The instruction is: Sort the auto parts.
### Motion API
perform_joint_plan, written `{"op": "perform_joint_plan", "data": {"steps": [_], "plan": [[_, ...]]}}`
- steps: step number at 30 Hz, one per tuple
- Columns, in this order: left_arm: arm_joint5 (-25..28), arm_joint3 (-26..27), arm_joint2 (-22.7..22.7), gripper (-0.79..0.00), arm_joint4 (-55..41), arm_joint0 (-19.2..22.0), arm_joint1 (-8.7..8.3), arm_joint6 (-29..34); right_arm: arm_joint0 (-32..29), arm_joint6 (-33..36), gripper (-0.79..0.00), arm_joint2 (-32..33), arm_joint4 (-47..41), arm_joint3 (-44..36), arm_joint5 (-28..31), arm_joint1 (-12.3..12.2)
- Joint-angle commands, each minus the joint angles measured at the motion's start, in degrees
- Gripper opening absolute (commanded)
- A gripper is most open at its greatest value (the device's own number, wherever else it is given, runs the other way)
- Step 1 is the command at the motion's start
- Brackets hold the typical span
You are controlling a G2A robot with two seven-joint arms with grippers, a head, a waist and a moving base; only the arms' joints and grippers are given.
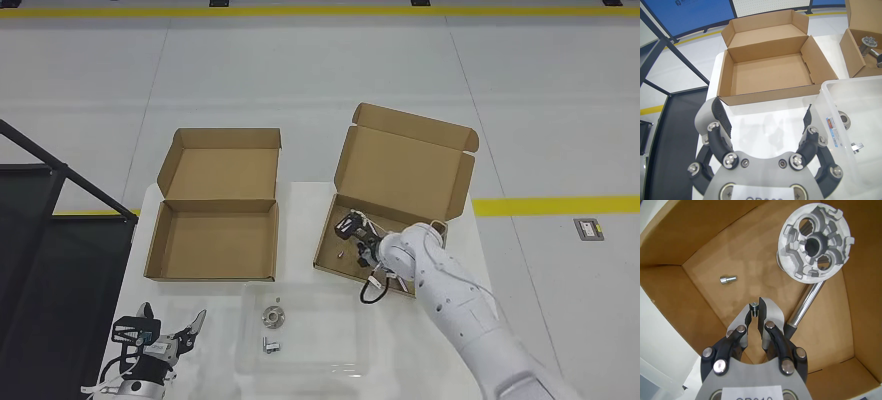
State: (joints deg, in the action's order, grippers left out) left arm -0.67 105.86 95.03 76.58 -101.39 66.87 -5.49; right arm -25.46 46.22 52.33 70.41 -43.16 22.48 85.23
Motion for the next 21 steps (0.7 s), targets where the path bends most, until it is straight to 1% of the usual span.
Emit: {"op": "perform_joint_plan", "data": {"steps": [1,4,6,10,11,13,16,21], "plan": [[0.0,0.0,0.0,0.000,0.0,0.0,0.00,0.0,0.2,0.1,-0.551,-0.1,0.0,0.2,0.4,0.0],[0.0,0.0,0.0,0.000,0.0,0.0,0.00,0.0,0.3,0.1,-0.563,0.0,0.1,-0.1,0.4,0.0],[0.0,0.0,0.0,0.000,0.0,0.0,0.00,0.0,0.0,0.0,-0.585,0.3,0.4,-1.0,0.4,-0.2],[0.0,0.0,0.0,0.000,0.0,0.0,0.00,0.0,-2.0,-0.5,-0.622,1.6,0.9,-5.6,0.7,-1.0],[0.0,0.0,0.0,0.000,0.0,0.0,0.00,0.0,-3.0,-0.6,-0.634,2.2,0.9,-7.5,1.2,-1.4],[0.0,0.0,0.0,0.000,0.0,0.0,0.00,0.0,-5.2,-0.7,-0.683,3.9,1.0,-11.8,2.9,-2.3],[0.0,0.0,0.0,0.000,0.0,0.0,0.00,0.0,-9.5,-0.3,-0.683,6.9,1.2,-19.5,5.5,-3.8],[0.0,0.0,0.0,0.000,0.0,0.0,0.00,0.0,-19.5,-0.5,-0.659,12.4,0.7,-36.2,9.4,-6.2]]}}
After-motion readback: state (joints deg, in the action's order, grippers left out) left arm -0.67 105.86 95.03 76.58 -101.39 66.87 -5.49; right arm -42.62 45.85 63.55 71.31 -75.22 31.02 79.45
